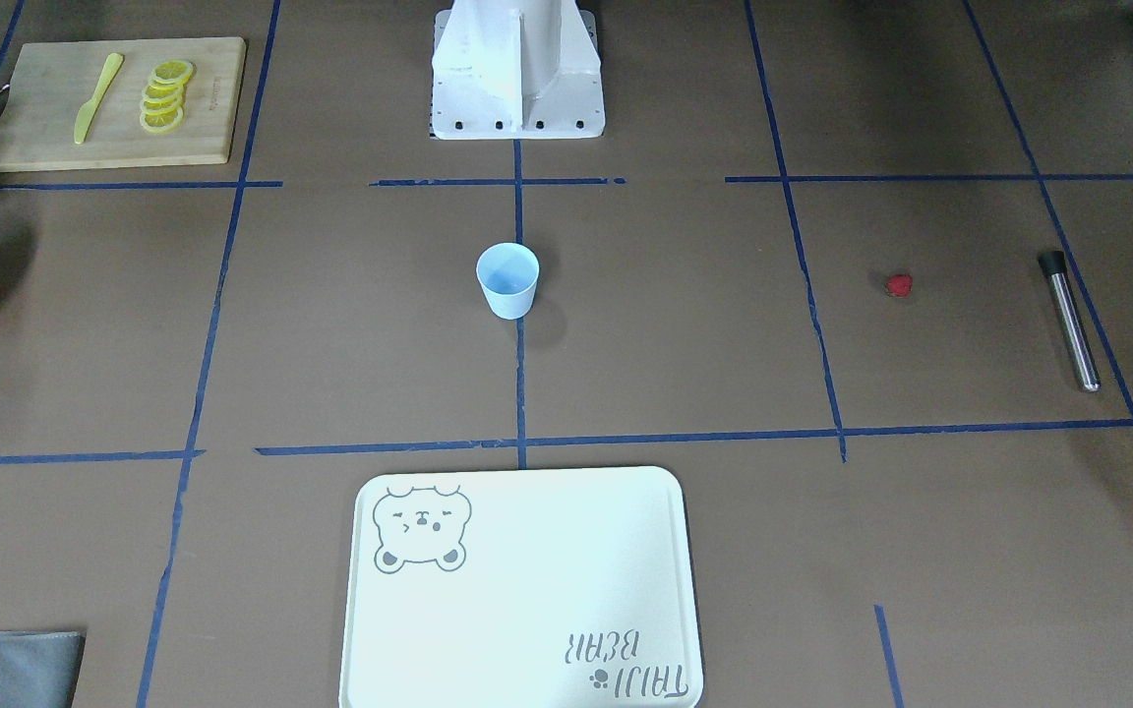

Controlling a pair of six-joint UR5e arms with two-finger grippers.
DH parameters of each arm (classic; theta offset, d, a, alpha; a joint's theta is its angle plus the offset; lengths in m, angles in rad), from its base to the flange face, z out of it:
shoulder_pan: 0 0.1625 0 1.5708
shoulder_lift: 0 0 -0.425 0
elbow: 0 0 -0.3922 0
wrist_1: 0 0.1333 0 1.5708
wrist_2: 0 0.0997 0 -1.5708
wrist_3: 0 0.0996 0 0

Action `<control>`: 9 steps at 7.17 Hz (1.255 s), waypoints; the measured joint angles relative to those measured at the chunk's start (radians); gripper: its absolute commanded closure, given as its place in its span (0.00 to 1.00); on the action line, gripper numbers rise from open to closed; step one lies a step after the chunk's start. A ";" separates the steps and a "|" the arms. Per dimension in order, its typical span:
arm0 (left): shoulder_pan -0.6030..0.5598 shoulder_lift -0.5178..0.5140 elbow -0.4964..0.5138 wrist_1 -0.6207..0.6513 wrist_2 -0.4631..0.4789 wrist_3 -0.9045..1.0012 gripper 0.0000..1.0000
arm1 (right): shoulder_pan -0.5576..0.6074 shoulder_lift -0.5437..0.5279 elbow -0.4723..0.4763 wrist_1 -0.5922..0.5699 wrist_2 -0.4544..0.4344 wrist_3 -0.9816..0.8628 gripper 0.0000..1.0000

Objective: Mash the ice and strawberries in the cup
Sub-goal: 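Lower the right gripper into the pink bowl toward the ice cubes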

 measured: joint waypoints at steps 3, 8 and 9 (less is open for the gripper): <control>0.000 -0.009 -0.010 -0.001 -0.001 -0.023 0.00 | -0.079 -0.030 0.005 0.070 -0.006 0.086 0.24; 0.000 -0.018 -0.011 -0.001 -0.001 -0.025 0.00 | -0.117 -0.047 -0.026 0.058 0.010 0.165 0.49; 0.000 -0.018 -0.011 -0.001 -0.002 -0.025 0.00 | -0.122 -0.048 -0.027 0.059 0.014 0.177 0.49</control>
